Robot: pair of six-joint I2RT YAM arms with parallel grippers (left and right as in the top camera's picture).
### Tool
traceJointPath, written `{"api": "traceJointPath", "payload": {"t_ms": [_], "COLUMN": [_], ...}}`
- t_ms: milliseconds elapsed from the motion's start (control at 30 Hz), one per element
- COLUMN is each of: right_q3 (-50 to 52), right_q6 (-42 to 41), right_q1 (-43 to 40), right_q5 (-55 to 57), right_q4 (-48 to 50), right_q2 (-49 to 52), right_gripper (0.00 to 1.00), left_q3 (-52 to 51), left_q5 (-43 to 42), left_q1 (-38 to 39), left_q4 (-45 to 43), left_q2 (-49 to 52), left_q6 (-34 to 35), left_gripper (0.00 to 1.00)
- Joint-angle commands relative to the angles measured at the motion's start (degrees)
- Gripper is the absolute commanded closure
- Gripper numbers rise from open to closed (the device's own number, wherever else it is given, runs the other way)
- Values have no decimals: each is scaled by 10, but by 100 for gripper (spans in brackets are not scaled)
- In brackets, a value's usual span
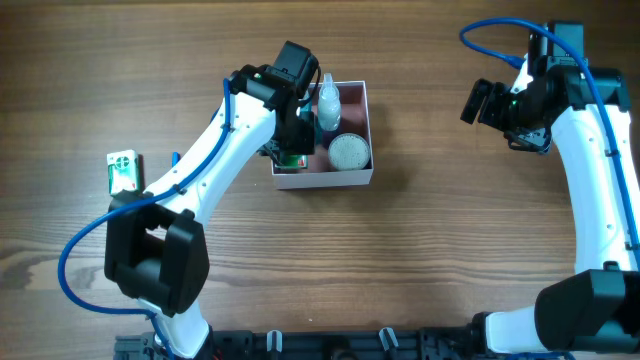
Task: Pack container
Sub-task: 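Carry the Dettol bar with the left gripper into the box, release, then move the left gripper back to the second Dettol soap bar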
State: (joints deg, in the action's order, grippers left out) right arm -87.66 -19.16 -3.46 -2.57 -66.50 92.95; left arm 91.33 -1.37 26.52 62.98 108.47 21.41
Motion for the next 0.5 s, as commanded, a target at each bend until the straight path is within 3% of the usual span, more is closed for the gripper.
{"api": "traceJointPath", "payload": {"t_ms": [0,167,333,467], "right_q3": [0,0,0,0], "right_q6": [10,10,10,11], "right_q1": [1,1,1,1], "right_q5": [-5,-5,-5,-5], "right_q4": [-1,-2,-2,-1], "right_q2": [6,6,6,6], "right_gripper": [0,0,0,0], "left_q3": [-3,-3,-2,-2], "left_q5": [6,6,11,55], "left_q1": [-2,-2,-4,-18], "left_q4": [4,5,14,27], "left_q2": [4,4,0,-40], "left_q6": [5,5,5,26], "left_gripper": [31,30,46,45]}}
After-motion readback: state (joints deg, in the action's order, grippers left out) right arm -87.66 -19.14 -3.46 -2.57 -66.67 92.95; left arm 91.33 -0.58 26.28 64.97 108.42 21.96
